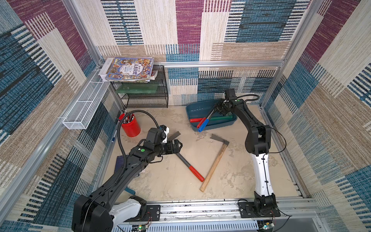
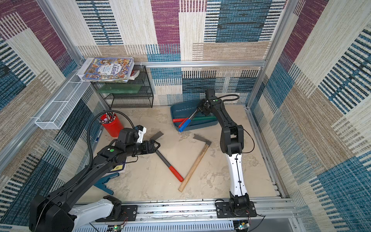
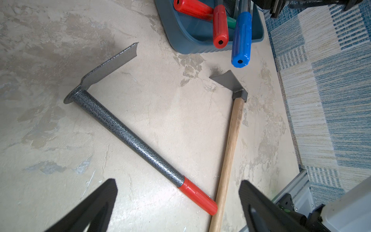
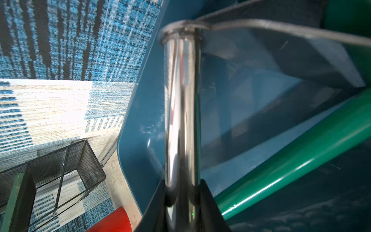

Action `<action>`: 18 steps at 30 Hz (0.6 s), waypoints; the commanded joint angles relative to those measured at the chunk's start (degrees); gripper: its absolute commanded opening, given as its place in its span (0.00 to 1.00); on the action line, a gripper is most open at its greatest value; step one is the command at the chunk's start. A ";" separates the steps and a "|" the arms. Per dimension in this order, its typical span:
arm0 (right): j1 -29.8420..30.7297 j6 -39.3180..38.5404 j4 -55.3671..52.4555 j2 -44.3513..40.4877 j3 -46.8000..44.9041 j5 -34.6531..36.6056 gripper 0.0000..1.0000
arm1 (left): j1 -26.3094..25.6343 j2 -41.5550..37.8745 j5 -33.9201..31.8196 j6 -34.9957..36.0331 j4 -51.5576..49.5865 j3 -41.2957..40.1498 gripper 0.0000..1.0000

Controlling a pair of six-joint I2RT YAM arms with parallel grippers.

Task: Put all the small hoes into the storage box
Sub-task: Place the hoe in the storage box.

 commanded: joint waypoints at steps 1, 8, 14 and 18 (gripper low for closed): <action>-0.09 1.85 2.18 0.60 1.12 0.94 0.00 | -0.09 0.18 -0.70 1.16 -0.20 -0.03 0.98; -0.27 3.46 1.89 3.24 3.52 0.62 0.00 | -0.13 0.01 -1.03 1.23 -0.24 -0.22 0.98; -0.45 4.48 4.00 3.88 3.75 0.61 0.02 | -0.18 -0.24 -1.32 1.23 -0.65 -0.31 0.98; -0.73 5.64 4.52 5.18 5.31 0.25 0.02 | -0.14 -0.17 -1.40 1.28 -0.81 -0.12 0.98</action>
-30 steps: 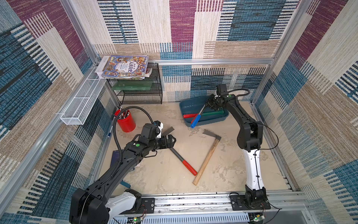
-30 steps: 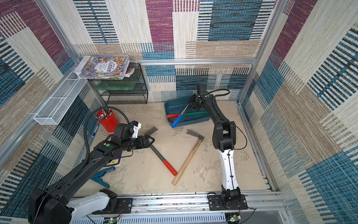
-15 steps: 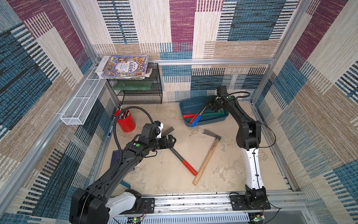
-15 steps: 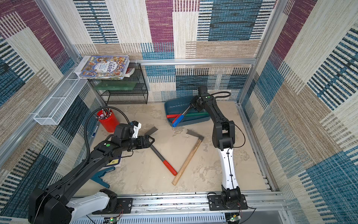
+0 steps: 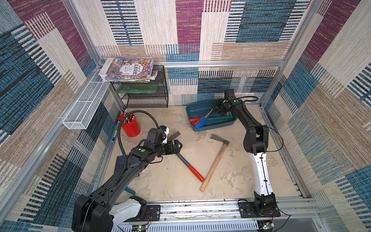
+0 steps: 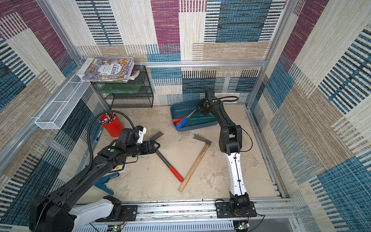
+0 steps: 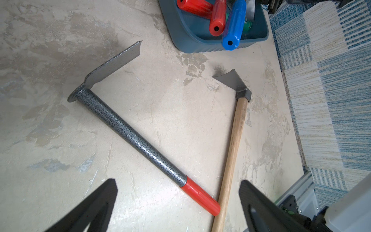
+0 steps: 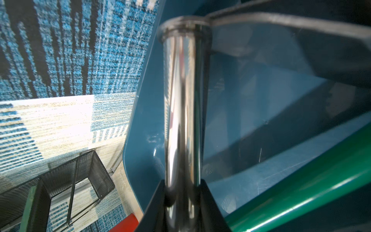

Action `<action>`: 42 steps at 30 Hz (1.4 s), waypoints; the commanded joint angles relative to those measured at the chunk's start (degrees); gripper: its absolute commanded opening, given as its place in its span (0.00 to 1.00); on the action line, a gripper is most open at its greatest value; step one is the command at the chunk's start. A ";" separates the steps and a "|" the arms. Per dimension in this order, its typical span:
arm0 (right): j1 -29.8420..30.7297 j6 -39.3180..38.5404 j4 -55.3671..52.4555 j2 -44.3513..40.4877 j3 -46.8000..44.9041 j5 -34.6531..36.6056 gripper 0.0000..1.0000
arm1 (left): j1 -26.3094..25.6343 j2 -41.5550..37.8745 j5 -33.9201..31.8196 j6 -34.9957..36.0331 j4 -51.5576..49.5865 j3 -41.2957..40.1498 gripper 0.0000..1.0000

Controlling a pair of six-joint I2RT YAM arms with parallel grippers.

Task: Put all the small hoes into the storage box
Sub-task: Place the hoe in the storage box.

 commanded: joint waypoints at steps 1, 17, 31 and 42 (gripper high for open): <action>-0.41 1.26 3.11 1.31 1.16 0.75 0.02 | 0.05 -0.15 -0.49 1.24 -0.62 0.17 0.98; -0.97 3.23 5.95 4.32 3.64 -0.40 0.14 | 0.01 -0.94 -1.19 1.36 -1.59 -0.35 0.98; -1.35 3.10 6.38 4.43 3.73 -1.41 0.33 | 0.01 -1.03 -1.28 1.48 -1.68 -0.47 0.98; -1.32 2.73 6.33 4.25 3.65 -1.79 0.41 | -0.02 -1.02 -1.45 1.80 -1.82 -0.27 0.98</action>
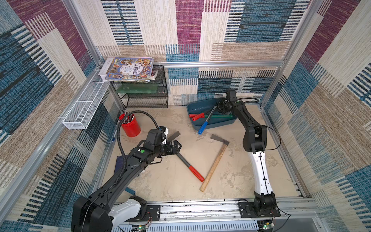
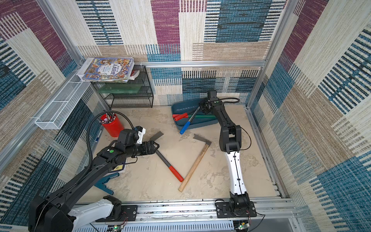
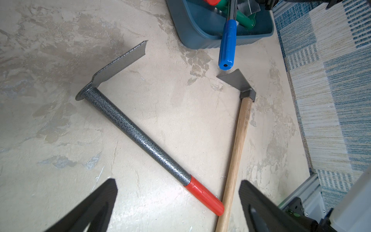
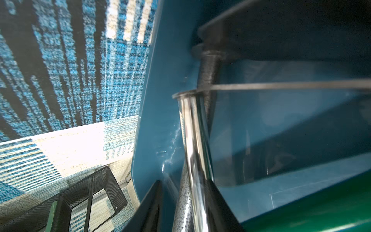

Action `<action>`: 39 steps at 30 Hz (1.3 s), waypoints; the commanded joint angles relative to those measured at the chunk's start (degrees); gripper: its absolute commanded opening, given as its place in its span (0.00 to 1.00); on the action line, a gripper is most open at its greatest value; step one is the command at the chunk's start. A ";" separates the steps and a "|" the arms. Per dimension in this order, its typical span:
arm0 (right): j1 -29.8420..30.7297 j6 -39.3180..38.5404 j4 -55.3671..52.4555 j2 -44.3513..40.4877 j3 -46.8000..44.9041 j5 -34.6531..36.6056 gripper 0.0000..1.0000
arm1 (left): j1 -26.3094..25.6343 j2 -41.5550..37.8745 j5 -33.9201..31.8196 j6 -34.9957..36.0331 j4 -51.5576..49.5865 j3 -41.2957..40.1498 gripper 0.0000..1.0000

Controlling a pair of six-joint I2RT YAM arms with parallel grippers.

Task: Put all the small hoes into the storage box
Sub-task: Place the hoe in the storage box.

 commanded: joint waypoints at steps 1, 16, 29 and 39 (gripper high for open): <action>0.13 -0.25 1.38 -0.34 0.35 0.36 0.41 | 0.04 -0.24 -0.08 1.31 -0.96 0.19 0.98; 0.15 -6.87 4.02 -2.60 0.04 -3.83 0.73 | 0.05 0.15 0.04 0.79 -1.15 -0.12 0.98; -0.13 -16.97 4.86 -7.20 -5.87 -6.82 0.88 | 0.02 2.29 -0.74 -2.09 -1.23 -0.41 0.99; 0.38 -24.21 0.19 -13.61 -13.89 -1.23 0.89 | -0.01 6.83 0.91 -2.18 -2.47 1.59 0.99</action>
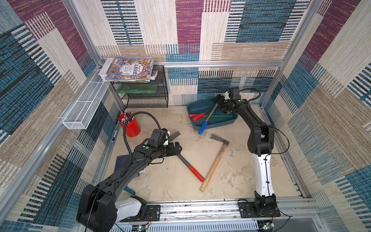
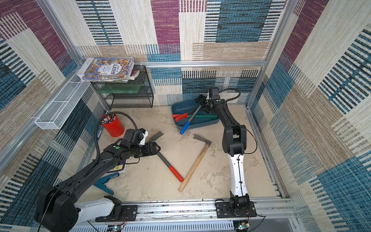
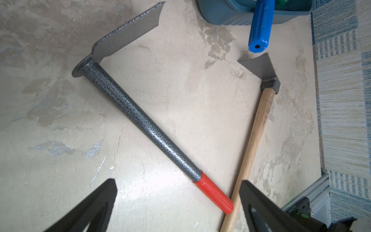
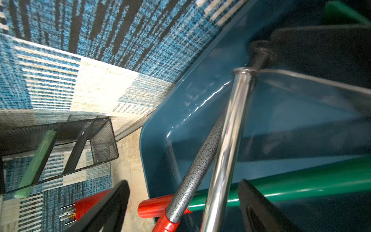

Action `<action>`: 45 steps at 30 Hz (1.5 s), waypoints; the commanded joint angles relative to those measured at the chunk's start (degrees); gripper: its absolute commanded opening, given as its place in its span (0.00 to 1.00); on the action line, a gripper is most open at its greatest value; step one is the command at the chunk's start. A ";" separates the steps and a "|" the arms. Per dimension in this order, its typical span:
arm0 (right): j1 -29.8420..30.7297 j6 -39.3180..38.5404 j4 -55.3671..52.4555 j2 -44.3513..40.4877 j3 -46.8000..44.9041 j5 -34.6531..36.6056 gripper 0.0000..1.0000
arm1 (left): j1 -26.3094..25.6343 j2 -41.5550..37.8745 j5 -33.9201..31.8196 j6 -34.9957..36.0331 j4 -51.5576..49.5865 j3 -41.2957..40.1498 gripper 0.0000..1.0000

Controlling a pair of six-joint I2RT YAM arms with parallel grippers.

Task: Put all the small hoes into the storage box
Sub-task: Place the hoe in the storage box.

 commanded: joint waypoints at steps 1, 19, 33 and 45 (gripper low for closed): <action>0.13 -3.22 -2.49 -2.18 -2.23 3.37 0.89 | 0.01 0.46 0.71 -0.27 -0.66 0.97 0.99; 2.11 -13.20 -5.51 -14.25 -16.66 9.86 0.85 | -0.09 3.10 0.74 1.08 -0.91 3.11 0.99; 7.26 -17.45 -2.83 -28.96 -35.34 15.85 0.82 | -1.05 4.98 -0.92 1.68 -2.94 4.78 0.98; 11.36 -15.96 -2.25 -39.59 -47.96 18.88 0.78 | -2.03 5.64 -1.74 -0.95 -4.52 4.66 0.98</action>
